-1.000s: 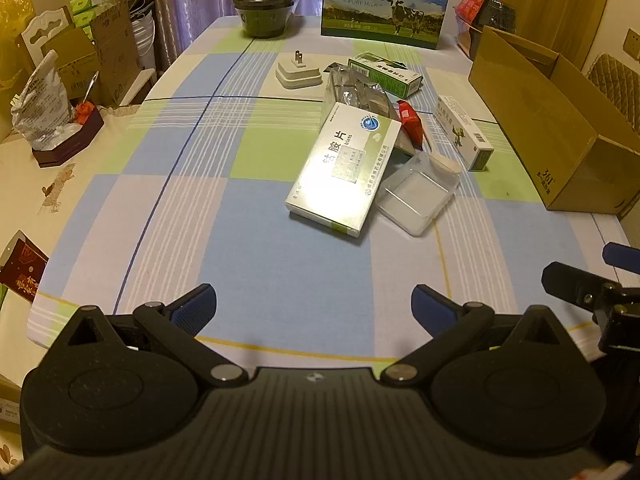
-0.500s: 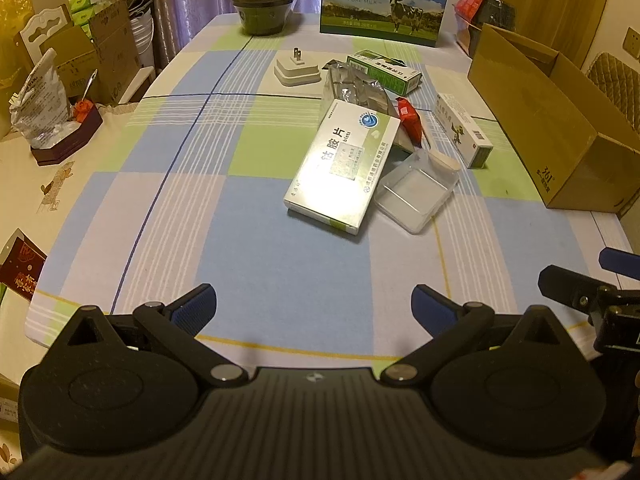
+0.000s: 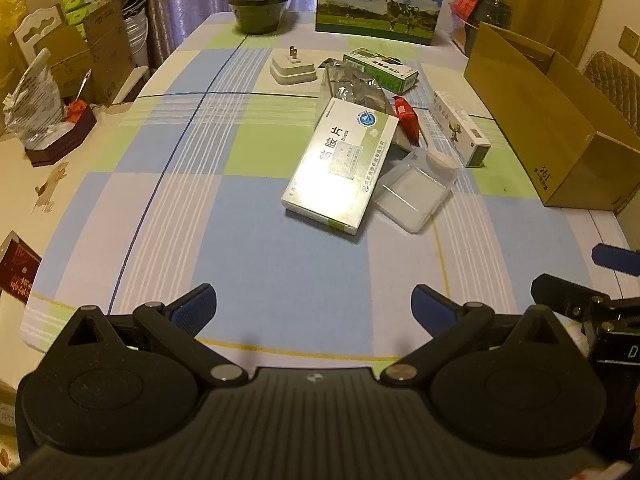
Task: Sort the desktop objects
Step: 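Move both tools toward the white medicine box and clear plastic container, then grasp the white medicine box with the left gripper while the right gripper grasps the clear container, then carry both items to the cardboard box and release them inside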
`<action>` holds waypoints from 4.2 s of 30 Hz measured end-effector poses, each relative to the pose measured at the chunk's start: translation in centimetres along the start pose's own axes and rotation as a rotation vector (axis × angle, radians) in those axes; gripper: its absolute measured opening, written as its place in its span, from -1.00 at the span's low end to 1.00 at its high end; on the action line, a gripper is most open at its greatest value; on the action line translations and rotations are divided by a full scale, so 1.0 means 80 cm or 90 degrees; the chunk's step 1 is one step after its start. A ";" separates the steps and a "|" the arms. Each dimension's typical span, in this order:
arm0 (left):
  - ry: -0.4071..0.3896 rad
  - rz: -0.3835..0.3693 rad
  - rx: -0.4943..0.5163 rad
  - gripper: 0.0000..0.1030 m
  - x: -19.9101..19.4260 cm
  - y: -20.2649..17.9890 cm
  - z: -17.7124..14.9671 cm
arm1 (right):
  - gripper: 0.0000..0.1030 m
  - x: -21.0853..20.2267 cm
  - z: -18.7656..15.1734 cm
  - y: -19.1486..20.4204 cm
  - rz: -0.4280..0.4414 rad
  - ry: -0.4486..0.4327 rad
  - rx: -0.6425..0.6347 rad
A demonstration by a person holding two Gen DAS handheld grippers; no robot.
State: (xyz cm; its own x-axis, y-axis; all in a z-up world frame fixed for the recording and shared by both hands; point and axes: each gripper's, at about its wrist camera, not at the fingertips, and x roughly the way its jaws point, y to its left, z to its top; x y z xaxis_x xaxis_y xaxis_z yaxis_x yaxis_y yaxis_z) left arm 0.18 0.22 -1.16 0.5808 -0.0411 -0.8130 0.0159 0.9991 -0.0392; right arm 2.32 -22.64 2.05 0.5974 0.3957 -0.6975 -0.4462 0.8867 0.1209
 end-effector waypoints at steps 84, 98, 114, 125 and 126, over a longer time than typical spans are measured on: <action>-0.028 -0.104 0.151 0.70 0.098 -0.018 0.020 | 0.89 0.088 -0.020 -0.033 -0.076 0.062 -0.039; -0.012 -0.064 0.144 0.48 0.123 -0.025 0.037 | 0.89 0.116 -0.008 -0.032 -0.052 0.042 -0.038; -0.017 -0.084 0.126 0.31 0.095 -0.037 0.035 | 0.65 0.088 -0.008 -0.032 -0.058 0.029 -0.026; -0.064 -0.115 0.143 0.31 0.046 -0.080 0.065 | 0.65 0.015 0.024 -0.068 -0.106 -0.048 0.015; -0.071 -0.119 0.147 0.31 0.041 -0.089 0.073 | 0.65 0.006 0.030 -0.074 -0.112 -0.060 0.017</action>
State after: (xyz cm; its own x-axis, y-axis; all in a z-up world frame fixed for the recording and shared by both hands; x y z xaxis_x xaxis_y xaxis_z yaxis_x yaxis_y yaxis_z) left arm 6.73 -6.94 -0.14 0.6361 -0.2355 -0.7348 0.3081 0.9506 -0.0380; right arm 6.84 -27.12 2.69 0.7244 0.2537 -0.6410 -0.3125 0.9496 0.0227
